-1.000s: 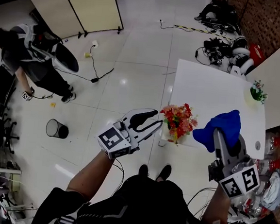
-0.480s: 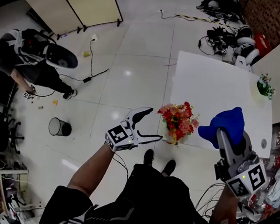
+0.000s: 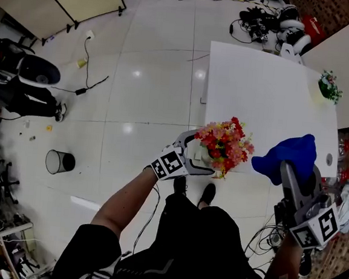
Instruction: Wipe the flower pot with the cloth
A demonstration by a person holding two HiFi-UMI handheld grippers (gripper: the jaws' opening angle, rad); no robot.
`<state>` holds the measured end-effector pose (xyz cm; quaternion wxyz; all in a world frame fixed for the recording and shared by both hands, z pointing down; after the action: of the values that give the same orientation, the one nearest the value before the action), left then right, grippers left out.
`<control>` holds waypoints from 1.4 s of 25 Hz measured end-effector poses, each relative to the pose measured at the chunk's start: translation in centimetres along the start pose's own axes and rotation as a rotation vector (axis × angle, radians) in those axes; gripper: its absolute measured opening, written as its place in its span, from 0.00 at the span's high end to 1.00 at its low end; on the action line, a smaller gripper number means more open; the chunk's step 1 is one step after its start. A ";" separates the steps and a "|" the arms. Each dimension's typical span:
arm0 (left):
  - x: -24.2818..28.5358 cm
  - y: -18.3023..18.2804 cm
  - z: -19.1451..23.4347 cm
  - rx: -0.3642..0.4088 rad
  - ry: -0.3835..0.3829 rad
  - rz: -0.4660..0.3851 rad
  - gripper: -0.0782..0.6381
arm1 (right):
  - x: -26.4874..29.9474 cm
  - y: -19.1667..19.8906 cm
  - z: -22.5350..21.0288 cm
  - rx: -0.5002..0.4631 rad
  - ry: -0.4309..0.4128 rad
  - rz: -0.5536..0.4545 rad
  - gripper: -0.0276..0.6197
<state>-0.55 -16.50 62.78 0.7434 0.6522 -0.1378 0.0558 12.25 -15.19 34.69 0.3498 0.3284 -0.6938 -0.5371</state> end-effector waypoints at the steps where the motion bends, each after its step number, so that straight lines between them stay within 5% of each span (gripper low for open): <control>1: 0.6 0.5 0.2 0.012 0.011 0.009 0.10 | 0.1 0.4 -0.2 0.006 0.015 0.007 0.82; 16: 5.9 2.7 1.3 0.147 0.047 0.001 0.10 | -1.1 5.3 -2.3 -0.041 0.075 0.012 0.82; 28: 7.3 3.8 1.0 0.151 0.026 0.004 0.10 | -1.2 5.8 -2.9 -0.099 0.055 0.029 0.82; 35: 7.1 3.6 1.2 0.162 -0.003 -0.019 0.10 | -0.1 5.8 -2.3 -0.048 0.022 0.029 0.82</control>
<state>5.08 -17.85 68.31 0.6883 0.7116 -0.1279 0.0588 13.75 -15.06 40.78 0.3730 0.3156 -0.6814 -0.5450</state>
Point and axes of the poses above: the fingertips, and each gripper's own axes: x forward along the fingers, z to its left, y out of its underside, the point moved 2 cm from there along -x, backward along the fingers, and after that the axes turned 5 degrees about y, right-handed, at the moved point
